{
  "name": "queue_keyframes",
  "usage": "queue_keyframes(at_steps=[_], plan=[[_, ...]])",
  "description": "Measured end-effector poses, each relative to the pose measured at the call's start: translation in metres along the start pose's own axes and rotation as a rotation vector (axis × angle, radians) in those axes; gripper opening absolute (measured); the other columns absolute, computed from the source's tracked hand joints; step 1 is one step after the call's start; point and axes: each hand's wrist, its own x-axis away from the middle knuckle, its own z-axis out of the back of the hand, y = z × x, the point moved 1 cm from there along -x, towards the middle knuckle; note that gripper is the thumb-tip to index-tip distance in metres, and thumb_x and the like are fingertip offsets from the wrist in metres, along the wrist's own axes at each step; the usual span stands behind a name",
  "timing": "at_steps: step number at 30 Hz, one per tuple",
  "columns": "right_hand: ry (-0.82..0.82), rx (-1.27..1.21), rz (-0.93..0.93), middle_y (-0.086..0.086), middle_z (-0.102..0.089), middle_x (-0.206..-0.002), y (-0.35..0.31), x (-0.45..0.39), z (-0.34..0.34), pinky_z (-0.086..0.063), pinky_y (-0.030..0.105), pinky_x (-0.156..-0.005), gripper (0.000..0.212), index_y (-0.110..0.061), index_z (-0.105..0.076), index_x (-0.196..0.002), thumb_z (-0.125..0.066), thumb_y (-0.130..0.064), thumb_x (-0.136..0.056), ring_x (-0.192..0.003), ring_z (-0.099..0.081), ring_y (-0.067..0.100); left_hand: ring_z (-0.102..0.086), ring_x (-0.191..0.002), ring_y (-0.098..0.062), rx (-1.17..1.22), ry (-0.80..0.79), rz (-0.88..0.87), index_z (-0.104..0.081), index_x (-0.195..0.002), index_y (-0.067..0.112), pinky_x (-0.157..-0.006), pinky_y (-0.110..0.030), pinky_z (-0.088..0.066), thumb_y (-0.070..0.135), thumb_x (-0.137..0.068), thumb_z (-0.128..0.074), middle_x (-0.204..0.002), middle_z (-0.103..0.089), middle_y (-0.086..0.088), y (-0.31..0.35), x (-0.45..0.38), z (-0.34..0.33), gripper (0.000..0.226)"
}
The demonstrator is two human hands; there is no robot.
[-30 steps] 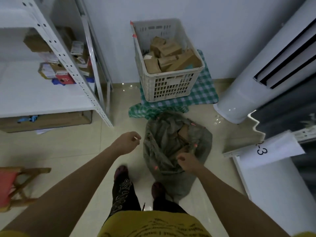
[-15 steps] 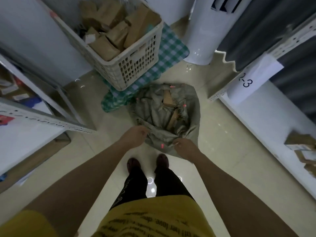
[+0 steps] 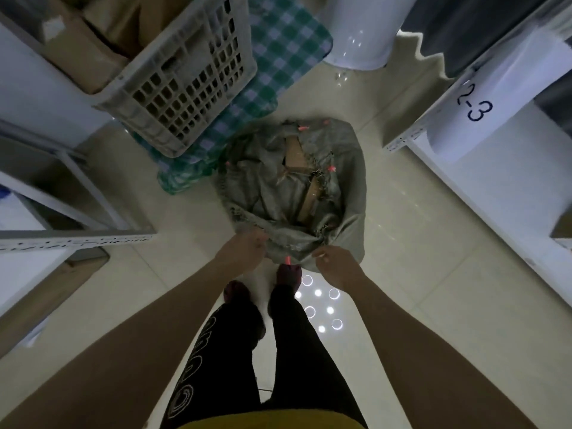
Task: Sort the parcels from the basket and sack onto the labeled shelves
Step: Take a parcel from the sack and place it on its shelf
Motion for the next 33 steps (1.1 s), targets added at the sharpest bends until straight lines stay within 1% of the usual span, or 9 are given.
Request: queue_keyframes(at_steps=[2, 4, 10, 14, 20, 25, 29, 31, 33], plan=[[-0.010, 0.006, -0.012, 0.011, -0.063, -0.125, 0.011, -0.027, -0.002, -0.043, 0.032, -0.097, 0.029, -0.012, -0.068, -0.117, -0.046, -0.013, -0.097, -0.114, -0.058, 0.027, -0.049, -0.125, -0.024, 0.013, -0.004, 0.064, -0.053, -0.131, 0.006, -0.096, -0.022, -0.035, 0.011, -0.101, -0.042, -0.139, -0.050, -0.010, -0.003, -0.027, -0.009, 0.033], [-0.011, 0.012, -0.022, 0.009, -0.063, -0.127, 0.023, -0.057, -0.006, -0.042, 0.032, -0.099, 0.030, -0.013, -0.068, -0.118, -0.046, -0.013, -0.098, -0.117, -0.057, 0.027, -0.050, -0.124, -0.025, 0.021, 0.003, 0.109, -0.056, -0.129, 0.007, -0.100, -0.029, -0.037, 0.012, -0.099, -0.044, -0.135, -0.054, -0.012, -0.008, -0.057, -0.020, 0.033], [-0.031, 0.036, -0.028, 0.010, -0.062, -0.128, 0.050, -0.141, -0.025, -0.040, 0.029, -0.096, 0.030, -0.011, -0.065, -0.121, -0.045, -0.015, -0.099, -0.117, -0.056, 0.027, -0.052, -0.120, -0.029, -0.052, -0.062, 0.103, -0.056, -0.126, 0.008, -0.101, -0.037, -0.042, 0.016, -0.099, -0.043, -0.128, -0.057, -0.012, -0.039, -0.149, -0.057, 0.031], [-0.022, -0.013, -0.065, 0.010, -0.063, -0.128, 0.058, -0.188, -0.040, -0.043, 0.030, -0.097, 0.030, -0.013, -0.066, -0.120, -0.047, -0.014, -0.097, -0.117, -0.057, 0.027, -0.049, -0.123, -0.025, -0.078, -0.110, 0.114, -0.052, -0.131, 0.014, -0.103, -0.040, -0.041, 0.020, -0.099, -0.041, -0.134, -0.051, -0.008, -0.063, -0.204, -0.078, 0.034], [-0.051, 0.000, -0.076, 0.007, -0.060, -0.130, 0.059, -0.258, -0.068, -0.045, 0.032, -0.094, 0.033, -0.020, -0.062, -0.126, -0.045, -0.018, -0.098, -0.116, -0.057, 0.027, -0.054, -0.114, -0.027, -0.139, -0.056, 0.096, -0.053, -0.132, 0.014, -0.095, -0.038, -0.047, 0.018, -0.099, -0.042, -0.128, -0.053, -0.011, -0.093, -0.273, -0.096, 0.035], [-0.094, 0.075, 0.002, 0.009, -0.056, -0.129, 0.061, -0.317, -0.109, -0.048, 0.036, -0.093, 0.034, -0.021, -0.058, -0.131, -0.040, -0.022, -0.101, -0.112, -0.057, 0.029, -0.033, -0.133, -0.023, -0.352, -0.016, -0.016, -0.044, -0.139, 0.017, -0.107, -0.038, -0.036, 0.015, -0.096, -0.047, -0.142, -0.042, -0.006, -0.121, -0.315, -0.112, 0.043], [-0.101, 0.109, 0.050, 0.007, -0.046, -0.137, 0.064, -0.363, -0.148, -0.045, 0.042, -0.100, 0.048, -0.026, -0.037, -0.148, -0.042, -0.033, -0.100, -0.126, -0.046, 0.030, -0.006, -0.147, -0.025, -0.717, 0.027, -0.209, -0.021, -0.151, 0.014, -0.119, -0.038, -0.013, 0.010, -0.094, -0.048, -0.158, -0.014, -0.007, -0.134, -0.351, -0.113, 0.063], [-0.096, 0.100, 0.072, 0.004, -0.035, -0.149, 0.066, -0.378, -0.163, -0.038, 0.044, -0.107, 0.070, -0.030, -0.016, -0.155, -0.048, -0.046, -0.095, -0.137, -0.035, 0.028, 0.006, -0.148, -0.027, -0.874, 0.008, -0.258, -0.005, -0.153, 0.013, -0.120, -0.041, -0.004, 0.014, -0.097, -0.043, -0.161, 0.003, -0.008, -0.140, -0.366, -0.114, 0.068], [-0.143, 0.112, 0.043, 0.001, -0.019, -0.160, 0.068, -0.389, -0.174, -0.024, 0.050, -0.116, 0.097, -0.030, 0.002, -0.156, -0.053, -0.066, -0.084, -0.145, -0.022, 0.028, 0.014, -0.147, -0.029, -1.007, -0.008, -0.311, 0.005, -0.154, 0.015, -0.120, -0.047, 0.000, 0.021, -0.098, -0.043, -0.160, 0.013, -0.010, -0.145, -0.380, -0.117, 0.074]])
